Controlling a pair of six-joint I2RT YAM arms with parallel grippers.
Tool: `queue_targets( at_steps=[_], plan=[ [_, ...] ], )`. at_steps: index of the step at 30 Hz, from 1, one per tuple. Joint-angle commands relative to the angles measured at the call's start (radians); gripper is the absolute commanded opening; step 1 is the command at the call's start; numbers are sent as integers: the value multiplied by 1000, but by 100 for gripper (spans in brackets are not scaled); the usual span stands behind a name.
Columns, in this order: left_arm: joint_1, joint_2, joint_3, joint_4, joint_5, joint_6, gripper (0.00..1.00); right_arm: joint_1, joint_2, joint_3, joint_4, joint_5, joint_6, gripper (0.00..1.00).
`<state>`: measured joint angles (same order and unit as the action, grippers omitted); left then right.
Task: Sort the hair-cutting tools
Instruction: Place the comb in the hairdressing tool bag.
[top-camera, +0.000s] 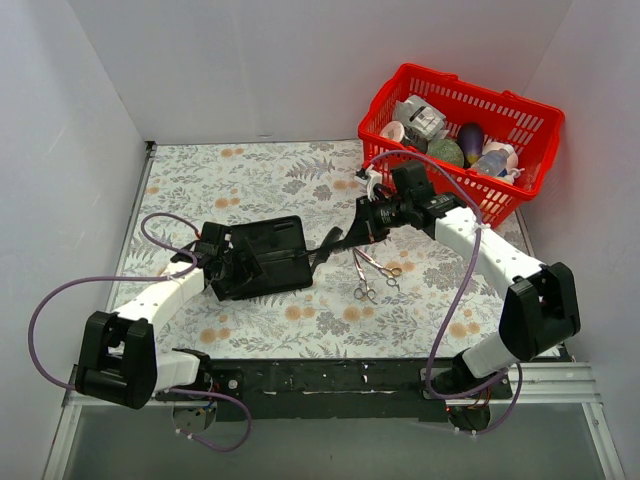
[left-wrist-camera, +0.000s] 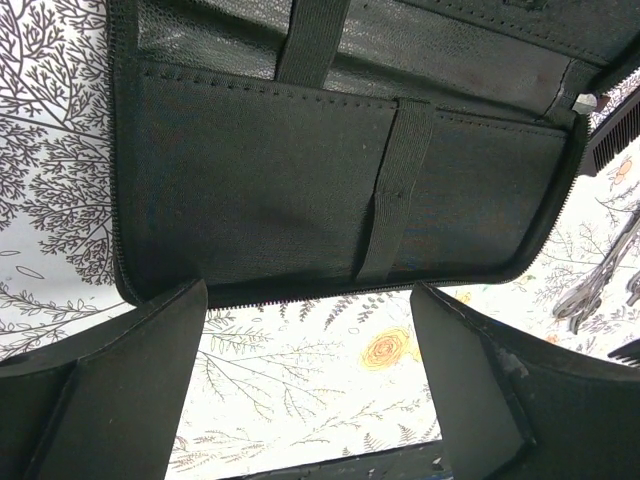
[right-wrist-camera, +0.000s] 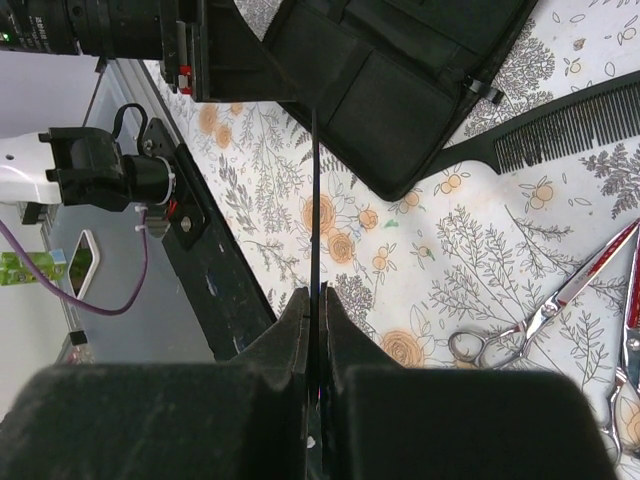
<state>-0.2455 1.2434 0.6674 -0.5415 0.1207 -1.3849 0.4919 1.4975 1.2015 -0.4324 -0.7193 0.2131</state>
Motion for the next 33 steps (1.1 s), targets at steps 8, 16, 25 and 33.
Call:
queue_targets(
  at_steps=[8, 16, 25, 33],
  plan=[
    [23, 25, -26, 87, -29, -16, 83, -3, 95, 17, 105, -52, 41, 1],
    [40, 67, -28, 84, -72, -34, 83, 7, 155, -11, 147, -54, 65, 1],
    [41, 91, -3, 106, -107, -60, 83, 48, 190, -29, 164, -52, 65, 1],
    [41, 99, -8, 110, -170, -75, 83, 54, 196, -69, 185, -49, 72, 1]
  ],
)
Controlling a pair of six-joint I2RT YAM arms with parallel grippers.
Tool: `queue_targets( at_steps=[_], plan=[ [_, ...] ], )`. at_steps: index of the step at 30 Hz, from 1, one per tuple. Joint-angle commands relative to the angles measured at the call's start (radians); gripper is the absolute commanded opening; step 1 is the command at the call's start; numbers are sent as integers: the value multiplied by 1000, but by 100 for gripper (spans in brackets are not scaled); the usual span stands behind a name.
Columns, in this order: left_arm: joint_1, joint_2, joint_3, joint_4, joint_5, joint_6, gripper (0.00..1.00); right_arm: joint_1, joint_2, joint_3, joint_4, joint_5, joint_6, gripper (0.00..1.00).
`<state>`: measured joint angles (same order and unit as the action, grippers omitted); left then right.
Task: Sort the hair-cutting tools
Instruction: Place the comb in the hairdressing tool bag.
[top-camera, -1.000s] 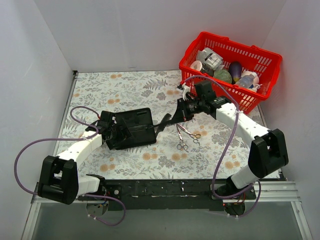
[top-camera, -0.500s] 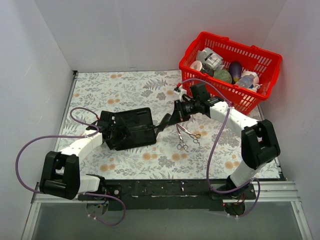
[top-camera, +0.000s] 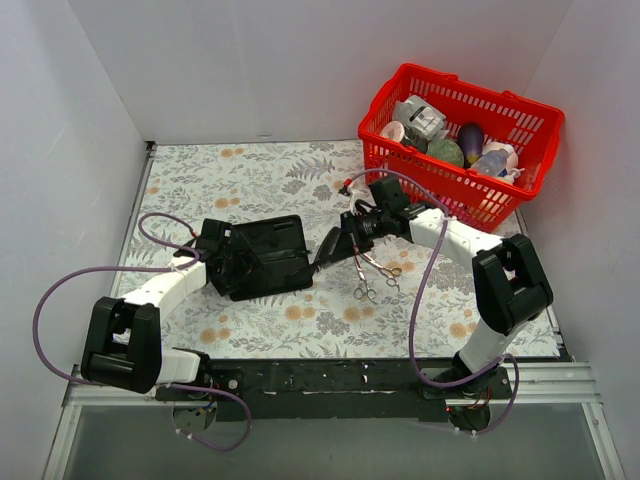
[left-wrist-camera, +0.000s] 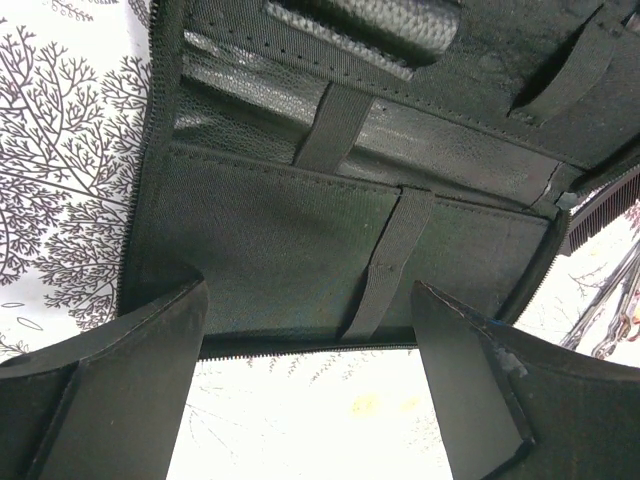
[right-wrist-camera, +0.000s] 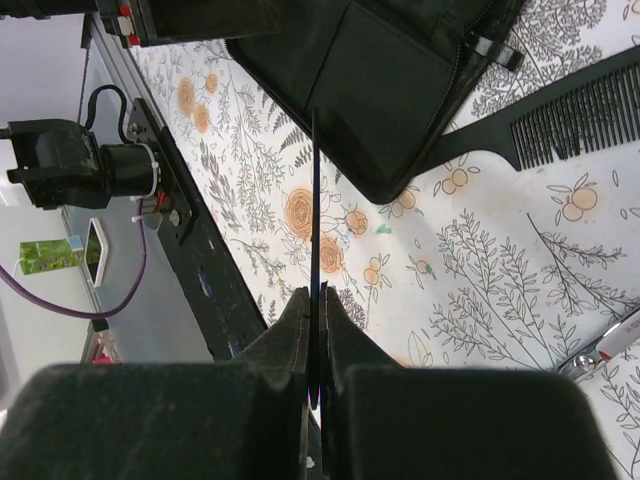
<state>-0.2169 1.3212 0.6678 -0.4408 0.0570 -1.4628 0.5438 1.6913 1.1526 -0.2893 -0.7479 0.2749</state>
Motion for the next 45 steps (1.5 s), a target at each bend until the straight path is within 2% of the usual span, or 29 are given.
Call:
queue_targets(
  at_steps=[1, 14, 21, 29, 36, 45],
  plan=[
    [13, 19, -8, 11, -108, 2, 83, 4, 7, -24, 48, -21, 15, 1],
    [14, -7, -33, -1, -108, -1, 84, 4, 114, 2, 145, -48, 119, 1],
    [13, -2, -34, 2, -95, 1, 84, -1, 152, 82, 87, -27, 112, 1],
    [13, -10, -36, 4, -92, 2, 84, -21, 203, 98, 118, -54, 155, 1],
    [13, -16, -36, 7, -95, 2, 84, -12, 174, 26, 91, -31, 118, 1],
    [14, -28, -37, 2, -103, 2, 84, 21, 209, 6, 127, 16, 153, 1]
  ],
)
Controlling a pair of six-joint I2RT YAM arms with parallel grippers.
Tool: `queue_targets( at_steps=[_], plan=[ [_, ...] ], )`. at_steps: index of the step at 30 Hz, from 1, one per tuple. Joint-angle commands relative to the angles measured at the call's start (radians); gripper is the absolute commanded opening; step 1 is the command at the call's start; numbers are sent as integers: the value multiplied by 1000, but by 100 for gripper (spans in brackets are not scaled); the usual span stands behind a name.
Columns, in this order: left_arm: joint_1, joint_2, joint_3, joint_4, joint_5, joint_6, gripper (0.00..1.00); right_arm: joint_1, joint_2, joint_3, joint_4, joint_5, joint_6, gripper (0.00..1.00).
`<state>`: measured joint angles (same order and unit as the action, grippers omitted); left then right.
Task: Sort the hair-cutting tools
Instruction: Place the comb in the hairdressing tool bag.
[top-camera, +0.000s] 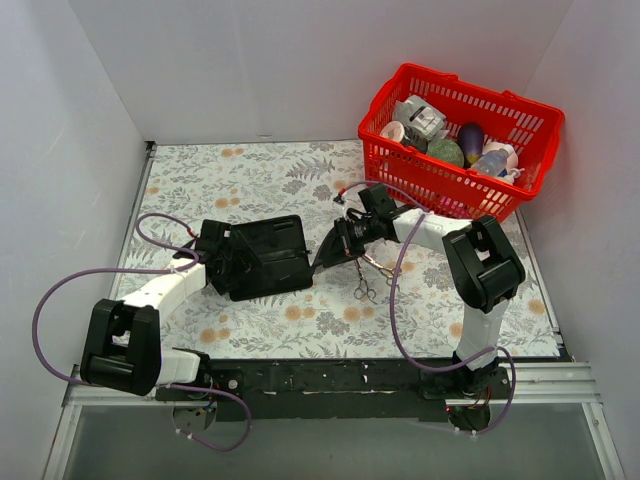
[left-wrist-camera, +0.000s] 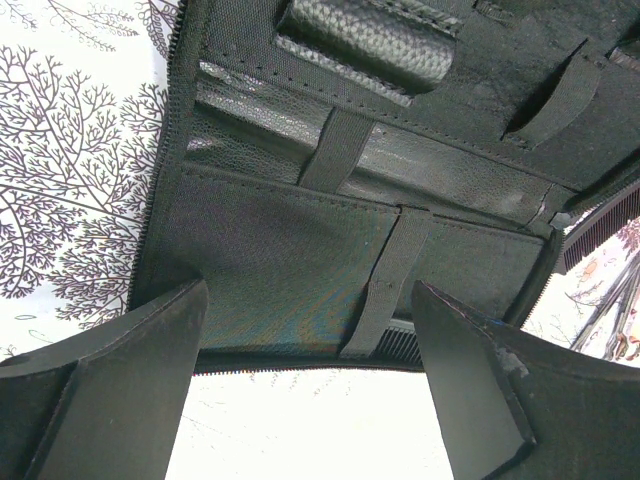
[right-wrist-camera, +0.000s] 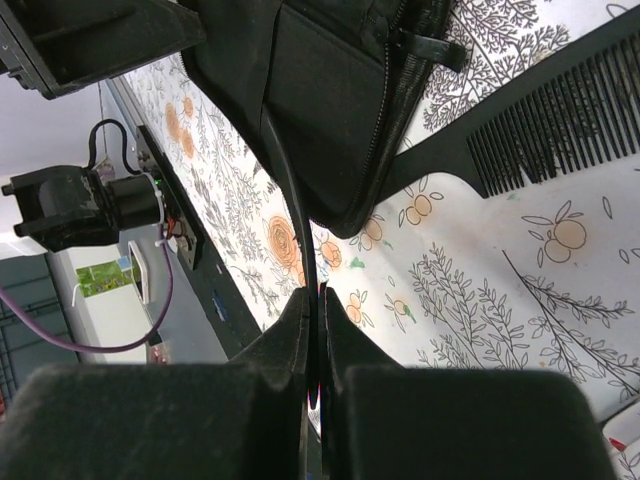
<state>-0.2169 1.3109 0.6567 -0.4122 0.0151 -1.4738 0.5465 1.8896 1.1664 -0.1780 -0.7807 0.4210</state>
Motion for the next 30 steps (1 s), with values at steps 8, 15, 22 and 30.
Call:
queue_targets(
  at_steps=[8, 15, 22, 30],
  plan=[
    [14, -18, -26, -23, -55, 12, 84, 24, 6, -39, 89, 142, 105, 1],
    [13, -16, -28, -20, -52, 13, 84, 32, 57, -45, 196, 147, 211, 1],
    [13, -18, -28, -20, -50, 13, 84, 89, 75, -22, 187, 147, 208, 1],
    [13, -27, -31, -20, -52, 13, 84, 162, 109, 18, 189, 167, 231, 1]
  ],
)
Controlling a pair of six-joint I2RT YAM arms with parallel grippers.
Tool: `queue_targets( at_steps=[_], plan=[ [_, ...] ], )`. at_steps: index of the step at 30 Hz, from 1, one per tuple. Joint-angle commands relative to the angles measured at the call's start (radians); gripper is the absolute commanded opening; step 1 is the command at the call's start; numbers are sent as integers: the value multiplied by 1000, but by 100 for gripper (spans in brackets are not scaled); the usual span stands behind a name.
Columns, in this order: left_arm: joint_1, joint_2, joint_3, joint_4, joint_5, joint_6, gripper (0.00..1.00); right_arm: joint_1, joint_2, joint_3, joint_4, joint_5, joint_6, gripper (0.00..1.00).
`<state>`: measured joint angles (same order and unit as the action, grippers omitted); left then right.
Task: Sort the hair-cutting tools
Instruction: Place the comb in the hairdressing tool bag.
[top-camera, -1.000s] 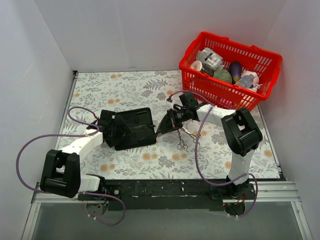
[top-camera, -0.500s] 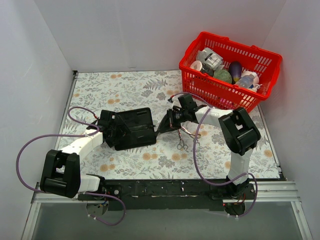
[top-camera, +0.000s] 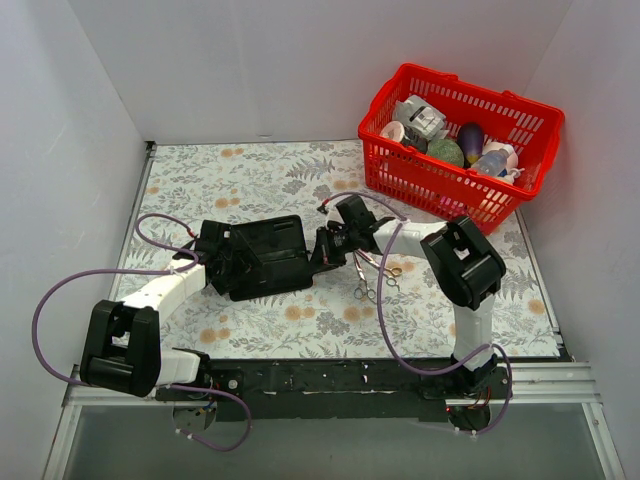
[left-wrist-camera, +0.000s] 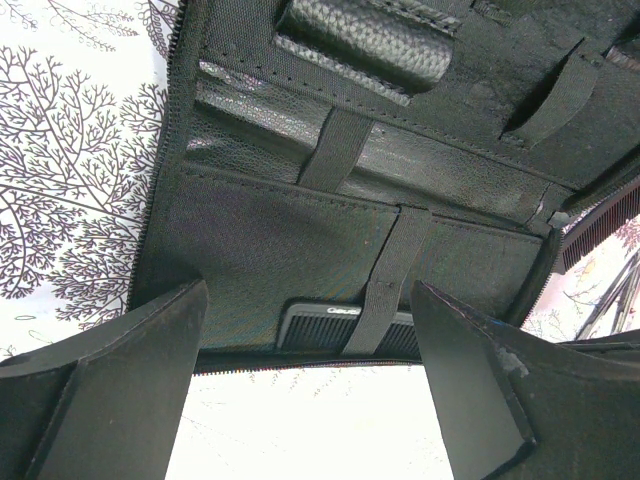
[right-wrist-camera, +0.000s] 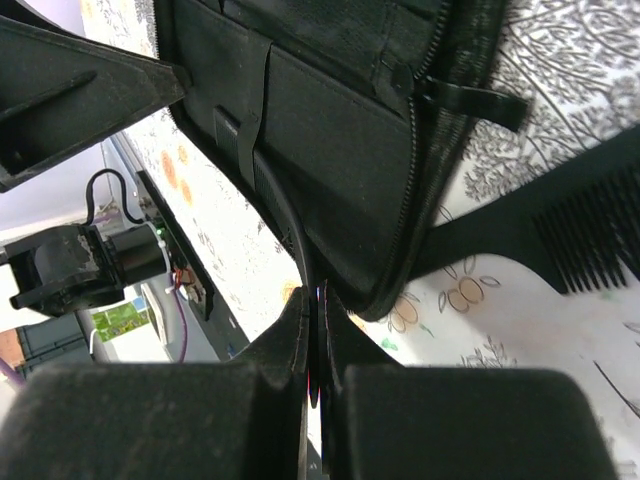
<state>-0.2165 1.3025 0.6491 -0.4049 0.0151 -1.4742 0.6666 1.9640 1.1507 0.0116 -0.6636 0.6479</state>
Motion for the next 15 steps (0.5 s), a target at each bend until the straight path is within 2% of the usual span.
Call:
queue_targets(
  at_steps=[1, 15],
  plan=[
    [12, -22, -23, -28, -50, 14, 84, 48, 39, 43, -1, 55, 12, 1],
    [12, -32, -23, -28, -50, 12, 84, 82, 76, 12, 114, 208, 153, 1]
  ],
)
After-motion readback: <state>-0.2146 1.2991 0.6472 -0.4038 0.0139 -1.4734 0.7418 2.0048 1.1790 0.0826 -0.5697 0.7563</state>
